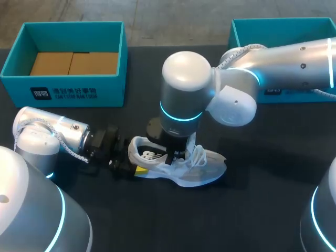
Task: Take the shoe out of the shoebox, open the shoe tongue, remove and reinsert the insole, then place the shoe into the shoebox
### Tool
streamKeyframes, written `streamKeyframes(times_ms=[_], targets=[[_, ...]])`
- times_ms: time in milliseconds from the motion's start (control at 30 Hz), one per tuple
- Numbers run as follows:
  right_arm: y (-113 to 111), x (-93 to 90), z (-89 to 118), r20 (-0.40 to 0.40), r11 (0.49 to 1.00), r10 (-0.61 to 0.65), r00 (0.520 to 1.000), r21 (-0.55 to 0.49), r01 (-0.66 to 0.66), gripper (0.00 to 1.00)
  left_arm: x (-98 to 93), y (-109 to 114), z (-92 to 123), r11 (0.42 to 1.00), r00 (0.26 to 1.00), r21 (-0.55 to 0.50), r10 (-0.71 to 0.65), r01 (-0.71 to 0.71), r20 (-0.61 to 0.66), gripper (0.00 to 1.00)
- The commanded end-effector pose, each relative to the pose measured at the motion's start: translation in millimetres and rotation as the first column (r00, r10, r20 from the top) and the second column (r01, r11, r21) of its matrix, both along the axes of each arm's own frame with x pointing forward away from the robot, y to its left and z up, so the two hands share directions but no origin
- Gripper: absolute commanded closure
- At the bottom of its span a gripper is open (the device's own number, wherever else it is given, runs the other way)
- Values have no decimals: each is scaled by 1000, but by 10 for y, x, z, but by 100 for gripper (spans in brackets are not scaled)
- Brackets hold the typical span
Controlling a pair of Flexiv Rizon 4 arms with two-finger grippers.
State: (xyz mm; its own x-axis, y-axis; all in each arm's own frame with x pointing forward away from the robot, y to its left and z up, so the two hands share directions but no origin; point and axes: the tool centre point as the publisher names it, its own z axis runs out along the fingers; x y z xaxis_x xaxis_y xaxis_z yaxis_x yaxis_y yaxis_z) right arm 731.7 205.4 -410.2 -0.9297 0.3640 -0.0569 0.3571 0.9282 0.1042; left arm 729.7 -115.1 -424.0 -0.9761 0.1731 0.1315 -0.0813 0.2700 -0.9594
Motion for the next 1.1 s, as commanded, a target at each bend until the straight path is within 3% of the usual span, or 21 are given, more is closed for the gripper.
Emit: streamKeyframes(times_ms=[33,200,500,1100], targets=[[50,-32,-236,-8,1000,-1,1000,12,1,76,5,28,-30,1000,1000,-1,1,-1,0,100],[63,-89,-293,-25,1000,-16,1000,17,17,76,5,28,-30,1000,1000,-1,1,-1,0,100],[165,-188,-406,-141,1000,-10,990,-25,6,78,5,28,-30,1000,1000,-1,1,-1,0,100],[220,-355,-558,-222,1000,-6,975,-21,2,80,5,28,-30,1000,1000,-1,1,-1,0,100]])
